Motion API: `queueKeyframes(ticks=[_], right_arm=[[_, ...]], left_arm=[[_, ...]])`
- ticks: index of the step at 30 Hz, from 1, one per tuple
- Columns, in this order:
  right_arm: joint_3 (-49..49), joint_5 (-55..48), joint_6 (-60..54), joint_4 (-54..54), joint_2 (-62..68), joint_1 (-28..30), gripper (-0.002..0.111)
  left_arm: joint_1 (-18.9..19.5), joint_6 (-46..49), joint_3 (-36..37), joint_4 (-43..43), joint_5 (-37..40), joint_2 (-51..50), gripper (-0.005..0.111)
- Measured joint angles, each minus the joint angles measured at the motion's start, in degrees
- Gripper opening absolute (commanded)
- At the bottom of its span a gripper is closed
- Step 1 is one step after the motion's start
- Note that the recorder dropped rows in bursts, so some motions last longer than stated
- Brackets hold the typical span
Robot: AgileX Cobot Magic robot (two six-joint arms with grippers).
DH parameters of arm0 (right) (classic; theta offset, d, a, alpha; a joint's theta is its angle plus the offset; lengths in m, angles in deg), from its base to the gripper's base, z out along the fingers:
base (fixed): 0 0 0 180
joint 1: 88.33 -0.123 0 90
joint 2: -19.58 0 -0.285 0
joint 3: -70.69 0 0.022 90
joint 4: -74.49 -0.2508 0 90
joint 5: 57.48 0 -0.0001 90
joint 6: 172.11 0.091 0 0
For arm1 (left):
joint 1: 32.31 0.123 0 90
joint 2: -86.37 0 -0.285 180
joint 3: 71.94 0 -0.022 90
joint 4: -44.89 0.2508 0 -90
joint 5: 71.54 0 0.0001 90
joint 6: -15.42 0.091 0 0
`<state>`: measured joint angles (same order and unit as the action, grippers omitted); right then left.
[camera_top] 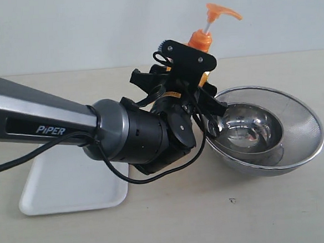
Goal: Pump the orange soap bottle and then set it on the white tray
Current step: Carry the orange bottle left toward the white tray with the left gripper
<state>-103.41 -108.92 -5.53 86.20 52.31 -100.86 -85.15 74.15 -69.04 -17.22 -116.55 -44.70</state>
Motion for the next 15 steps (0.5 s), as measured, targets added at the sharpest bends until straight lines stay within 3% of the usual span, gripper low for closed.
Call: queueKeyframes(ticks=[15], right_arm=[[0.00, 0.00, 0.00, 0.00, 0.00, 0.00, 0.000]], left_arm=[[0.11, -8.69, 0.00, -0.34, 0.00, 0.11, 0.005]])
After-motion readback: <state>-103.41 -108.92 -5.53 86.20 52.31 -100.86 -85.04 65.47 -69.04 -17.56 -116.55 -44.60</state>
